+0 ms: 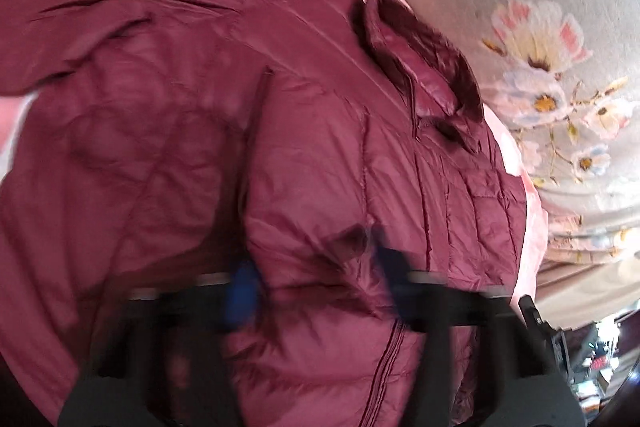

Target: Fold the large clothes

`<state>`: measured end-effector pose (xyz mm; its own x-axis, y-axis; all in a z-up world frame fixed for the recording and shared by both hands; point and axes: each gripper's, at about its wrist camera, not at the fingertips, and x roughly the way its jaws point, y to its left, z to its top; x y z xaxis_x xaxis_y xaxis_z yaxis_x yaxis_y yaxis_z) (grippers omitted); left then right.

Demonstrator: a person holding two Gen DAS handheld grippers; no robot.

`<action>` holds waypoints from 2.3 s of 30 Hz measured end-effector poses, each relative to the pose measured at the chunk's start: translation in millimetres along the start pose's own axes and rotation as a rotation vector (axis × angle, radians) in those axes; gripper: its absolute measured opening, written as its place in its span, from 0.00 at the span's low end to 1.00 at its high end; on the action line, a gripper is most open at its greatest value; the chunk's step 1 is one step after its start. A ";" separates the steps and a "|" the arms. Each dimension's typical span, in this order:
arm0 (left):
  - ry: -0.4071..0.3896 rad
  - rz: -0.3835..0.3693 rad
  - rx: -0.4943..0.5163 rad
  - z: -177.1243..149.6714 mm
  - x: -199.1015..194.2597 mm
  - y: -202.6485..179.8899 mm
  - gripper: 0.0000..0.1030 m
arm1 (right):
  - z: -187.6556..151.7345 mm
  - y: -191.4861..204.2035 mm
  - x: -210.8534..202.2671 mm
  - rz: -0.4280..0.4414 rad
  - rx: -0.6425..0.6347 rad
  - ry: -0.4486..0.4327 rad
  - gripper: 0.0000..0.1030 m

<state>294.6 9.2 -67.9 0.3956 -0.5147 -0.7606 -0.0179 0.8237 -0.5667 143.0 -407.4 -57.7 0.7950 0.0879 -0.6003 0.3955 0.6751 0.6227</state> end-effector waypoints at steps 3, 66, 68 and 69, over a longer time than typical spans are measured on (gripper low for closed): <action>-0.065 -0.012 0.018 12.8 -16.3 -3.1 0.05 | 13.6 -20.1 10.7 0.002 0.068 0.012 0.58; -0.248 0.303 0.456 -38.1 45.7 -51.9 0.50 | -94.6 142.1 103.1 -0.225 -0.689 0.119 0.14; -0.250 0.311 0.464 -38.8 47.2 -53.3 0.50 | -96.5 144.3 103.4 -0.240 -0.704 0.112 0.14; -0.250 0.314 0.468 -39.4 47.5 -54.0 0.51 | -96.4 144.6 103.9 -0.243 -0.708 0.111 0.14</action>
<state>278.1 -69.1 -85.9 0.6410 -0.2057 -0.7395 0.2138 0.9732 -0.0853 238.5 -230.1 -78.4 0.6571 -0.0759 -0.7500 0.1344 0.9908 0.0175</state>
